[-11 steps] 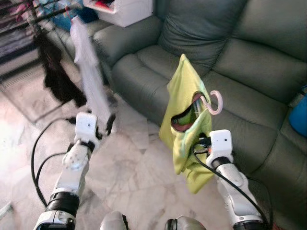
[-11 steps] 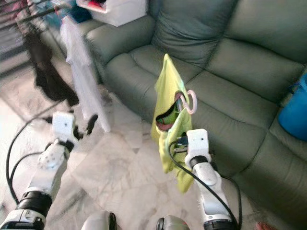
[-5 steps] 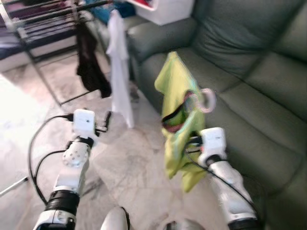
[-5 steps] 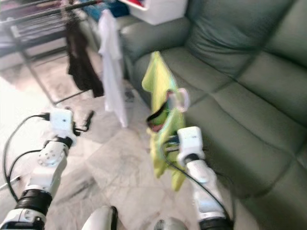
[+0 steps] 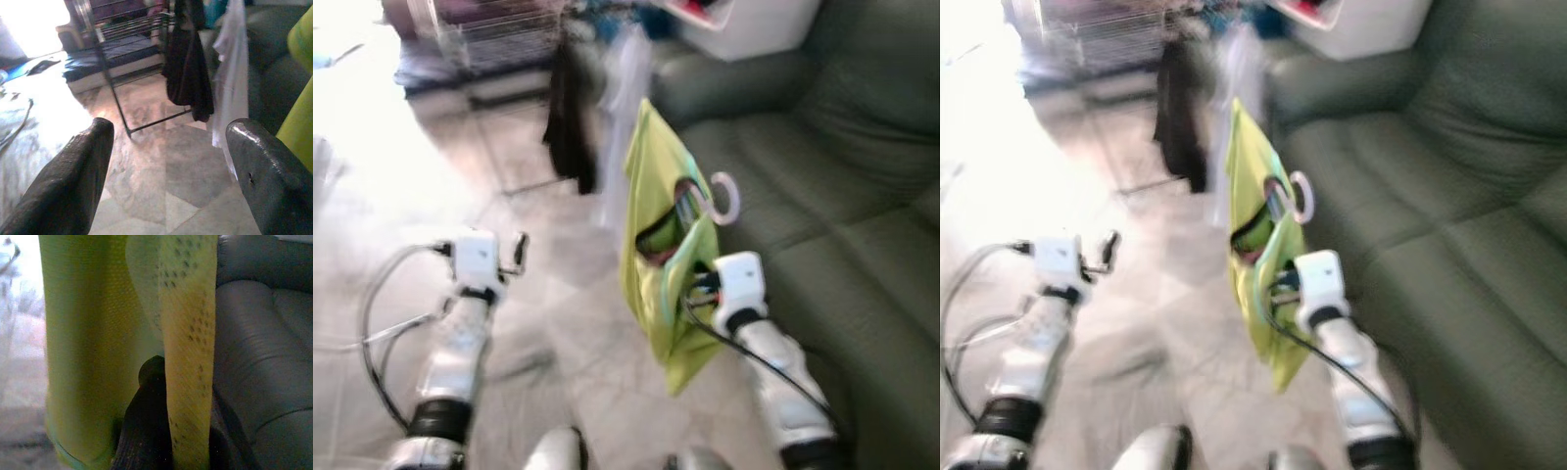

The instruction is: Hang hanger

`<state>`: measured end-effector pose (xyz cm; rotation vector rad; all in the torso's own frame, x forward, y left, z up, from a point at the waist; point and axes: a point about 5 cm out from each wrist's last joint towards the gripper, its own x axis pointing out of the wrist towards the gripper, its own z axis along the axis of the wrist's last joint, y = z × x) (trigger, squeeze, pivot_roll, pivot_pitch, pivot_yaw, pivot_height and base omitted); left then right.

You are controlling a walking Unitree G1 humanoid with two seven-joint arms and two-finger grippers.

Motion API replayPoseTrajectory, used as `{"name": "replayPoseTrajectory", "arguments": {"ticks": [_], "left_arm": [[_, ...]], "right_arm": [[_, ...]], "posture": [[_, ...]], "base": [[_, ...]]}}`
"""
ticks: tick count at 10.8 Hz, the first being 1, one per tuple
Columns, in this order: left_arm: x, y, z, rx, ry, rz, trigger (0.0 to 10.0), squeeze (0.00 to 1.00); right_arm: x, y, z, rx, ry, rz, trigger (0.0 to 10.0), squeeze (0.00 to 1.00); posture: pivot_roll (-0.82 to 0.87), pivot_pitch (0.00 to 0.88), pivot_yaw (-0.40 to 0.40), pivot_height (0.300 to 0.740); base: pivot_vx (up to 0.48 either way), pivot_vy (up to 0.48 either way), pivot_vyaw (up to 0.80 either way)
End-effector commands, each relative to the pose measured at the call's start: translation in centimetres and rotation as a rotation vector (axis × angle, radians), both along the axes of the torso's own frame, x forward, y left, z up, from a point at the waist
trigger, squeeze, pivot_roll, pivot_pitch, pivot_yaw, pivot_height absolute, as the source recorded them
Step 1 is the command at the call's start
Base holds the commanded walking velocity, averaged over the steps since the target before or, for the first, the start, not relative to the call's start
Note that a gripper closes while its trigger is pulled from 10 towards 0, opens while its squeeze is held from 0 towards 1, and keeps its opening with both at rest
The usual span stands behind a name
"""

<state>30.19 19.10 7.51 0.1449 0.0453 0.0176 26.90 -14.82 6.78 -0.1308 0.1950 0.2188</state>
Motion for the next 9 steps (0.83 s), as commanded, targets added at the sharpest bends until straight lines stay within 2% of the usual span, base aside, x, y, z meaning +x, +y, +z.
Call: {"name": "replayPoseTrajectory", "arguments": {"ticks": [1,3,6,7,8,9], "left_arm": [[0.0,0.9,0.1,0.011,0.000,0.039,10.0,0.00],[-0.5,1.7,-0.1,0.007,0.002,0.080,10.0,0.00],[-3.1,2.8,-1.0,0.053,0.023,0.075,10.0,0.00],[-3.8,2.8,-1.3,0.055,0.034,0.072,10.0,0.00],[-4.2,2.5,-1.4,0.049,0.044,0.053,10.0,0.00],[-4.7,2.4,-1.4,0.058,0.051,0.032,10.0,0.00]], "right_arm": [[0.5,0.6,0.8,0.032,-0.043,0.009,10.0,0.00],[0.7,1.1,0.6,0.046,-0.031,0.028,10.0,0.00],[0.6,1.1,0.6,0.059,-0.038,0.027,10.0,0.00],[0.4,0.5,0.7,0.039,-0.051,-0.026,10.0,0.00],[-0.1,-1.0,0.9,0.049,-0.066,-0.125,10.0,0.00],[-0.5,-2.6,0.1,0.000,-0.014,-0.231,10.0,0.00]], "posture": [[-0.05,0.060,-0.039,0.740],[-0.03,0.052,-0.056,0.740],[0.00,0.045,-0.061,0.740],[0.00,0.050,-0.058,0.740],[-0.01,0.050,-0.055,0.740],[-0.01,0.053,-0.040,0.740]], "base": [[0.000,0.000,0.77],[0.000,0.000,0.77],[0.000,0.000,0.75],[0.000,0.000,0.00],[0.000,0.000,0.00],[0.000,0.000,0.00]]}}
